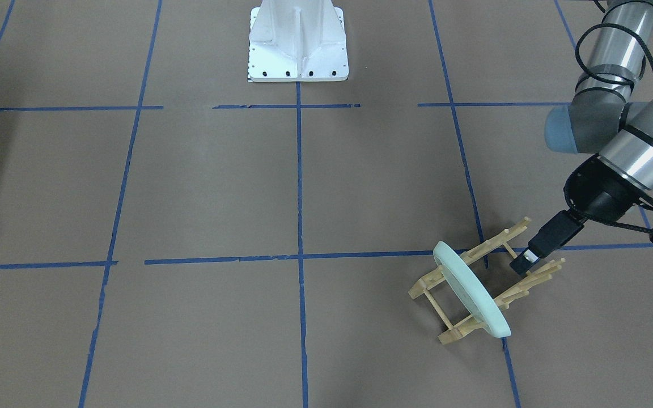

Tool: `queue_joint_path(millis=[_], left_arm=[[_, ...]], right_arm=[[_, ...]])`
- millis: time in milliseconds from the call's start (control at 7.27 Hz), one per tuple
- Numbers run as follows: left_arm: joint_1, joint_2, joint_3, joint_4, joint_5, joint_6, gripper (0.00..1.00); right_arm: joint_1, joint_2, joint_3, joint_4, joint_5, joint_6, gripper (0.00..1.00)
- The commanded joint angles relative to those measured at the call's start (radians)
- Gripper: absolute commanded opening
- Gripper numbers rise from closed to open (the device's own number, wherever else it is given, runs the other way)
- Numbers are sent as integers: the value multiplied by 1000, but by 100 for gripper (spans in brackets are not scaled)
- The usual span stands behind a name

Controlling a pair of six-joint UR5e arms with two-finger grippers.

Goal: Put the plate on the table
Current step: 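Reach the left gripper to the pale green plate's top rim in the rack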

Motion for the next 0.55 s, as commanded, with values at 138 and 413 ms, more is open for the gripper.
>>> queue_joint_path(millis=[138, 413], left_arm=[[64, -27, 16, -52, 81, -49, 95], [73, -46, 37, -52, 81, -47, 78]], right_arm=[[-1, 0, 0, 0, 0, 0, 100], [1, 0, 0, 0, 0, 0, 100]])
